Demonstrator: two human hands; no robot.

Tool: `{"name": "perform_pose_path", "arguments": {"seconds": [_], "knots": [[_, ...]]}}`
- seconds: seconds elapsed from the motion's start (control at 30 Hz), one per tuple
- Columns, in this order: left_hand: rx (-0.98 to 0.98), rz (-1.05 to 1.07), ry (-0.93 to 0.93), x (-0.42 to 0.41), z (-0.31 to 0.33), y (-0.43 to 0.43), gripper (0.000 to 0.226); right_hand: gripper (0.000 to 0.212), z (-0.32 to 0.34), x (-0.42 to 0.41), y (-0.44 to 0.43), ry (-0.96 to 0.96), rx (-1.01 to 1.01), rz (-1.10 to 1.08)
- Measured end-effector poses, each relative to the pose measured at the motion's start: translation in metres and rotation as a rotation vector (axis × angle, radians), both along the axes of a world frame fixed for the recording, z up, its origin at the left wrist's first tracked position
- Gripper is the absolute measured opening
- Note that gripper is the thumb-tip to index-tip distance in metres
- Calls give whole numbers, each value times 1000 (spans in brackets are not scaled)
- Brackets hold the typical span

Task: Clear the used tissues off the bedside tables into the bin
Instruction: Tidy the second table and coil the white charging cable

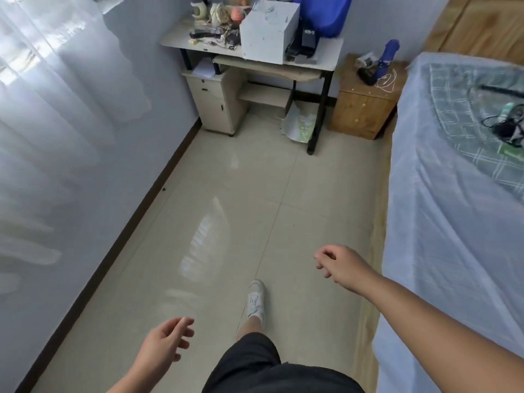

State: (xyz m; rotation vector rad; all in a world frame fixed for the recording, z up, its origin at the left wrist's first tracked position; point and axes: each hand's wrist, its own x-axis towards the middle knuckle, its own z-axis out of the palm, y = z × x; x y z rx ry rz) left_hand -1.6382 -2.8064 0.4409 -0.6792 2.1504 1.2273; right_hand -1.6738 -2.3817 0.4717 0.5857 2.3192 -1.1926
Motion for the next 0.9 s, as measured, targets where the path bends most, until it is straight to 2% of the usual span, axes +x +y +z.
{"name": "perform_pose_path", "arguments": {"seconds": [0.13,0.27,0.57,0.73,0.9], "knots": [[38,-118,-2,-119,-5,37,20,25,-7,-44,35,-71,18,-133],[56,-308,3,-232,10,94,20,26,-10,-49,67,-176,-13,-295],[112,-560,116,-432,36,289,22,26,-41,-50,156,-330,-61,-618],[88,-617,110,-497,38,386,22,25,-54,-124,243,-326,-107,-658],[42,-611,77,-542,43,433,21,24,-25,-236,331,-237,-101,-573]]}}
